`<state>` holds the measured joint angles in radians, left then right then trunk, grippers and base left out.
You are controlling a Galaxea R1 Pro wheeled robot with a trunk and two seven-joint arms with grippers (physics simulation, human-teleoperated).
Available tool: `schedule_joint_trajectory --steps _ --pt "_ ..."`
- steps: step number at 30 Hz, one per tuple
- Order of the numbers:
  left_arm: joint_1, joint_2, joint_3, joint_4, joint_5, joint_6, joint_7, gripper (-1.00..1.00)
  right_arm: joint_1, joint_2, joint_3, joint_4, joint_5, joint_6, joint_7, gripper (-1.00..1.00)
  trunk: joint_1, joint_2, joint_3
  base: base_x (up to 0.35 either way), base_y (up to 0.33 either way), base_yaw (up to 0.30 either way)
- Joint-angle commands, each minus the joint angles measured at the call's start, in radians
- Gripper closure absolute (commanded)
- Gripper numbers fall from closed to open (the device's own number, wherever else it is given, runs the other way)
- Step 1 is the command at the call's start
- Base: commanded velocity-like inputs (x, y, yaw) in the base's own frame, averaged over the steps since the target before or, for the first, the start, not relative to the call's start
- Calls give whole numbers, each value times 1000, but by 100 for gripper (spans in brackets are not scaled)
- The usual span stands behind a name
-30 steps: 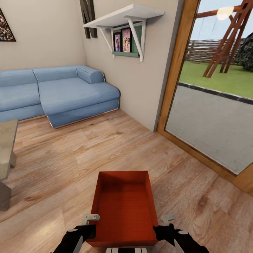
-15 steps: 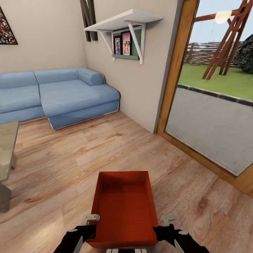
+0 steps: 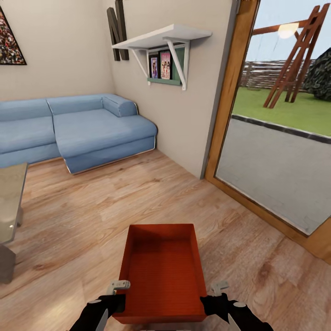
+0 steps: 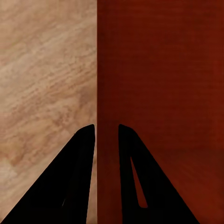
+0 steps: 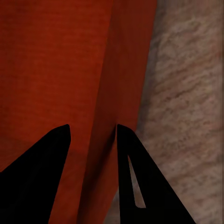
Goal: Move the two storage containers from the living room to the garage. In the garage, place one container on the floor and stack the other container on top of it (either order is fine).
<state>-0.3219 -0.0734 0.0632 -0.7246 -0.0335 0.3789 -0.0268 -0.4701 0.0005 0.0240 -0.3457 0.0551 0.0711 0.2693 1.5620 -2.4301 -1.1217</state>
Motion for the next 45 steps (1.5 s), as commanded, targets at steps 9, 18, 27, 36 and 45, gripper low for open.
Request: schedule_joint_trajectory --steps 9,18,27,36,45 --pt "0 -3 8 -1 -17 6 2 100 1 7 14 -4 -9 4 77 100 -35 63 28 0 0 1" --pt "0 -3 8 -1 -17 6 2 100 1 7 14 -4 -8 4 76 100 -69 126 68 0 0 108" --pt "0 -2 8 -1 -17 6 4 100 1 7 14 -4 -8 4 76 100 -104 189 109 0 0 173" --pt "0 -2 8 -1 -19 5 5 100 1 7 16 -4 -8 4 76 100 -138 252 149 0 0 179" --pt "0 -2 8 -1 -19 4 6 100 1 7 16 -4 -8 6 76 100 -173 315 189 0 0 176"
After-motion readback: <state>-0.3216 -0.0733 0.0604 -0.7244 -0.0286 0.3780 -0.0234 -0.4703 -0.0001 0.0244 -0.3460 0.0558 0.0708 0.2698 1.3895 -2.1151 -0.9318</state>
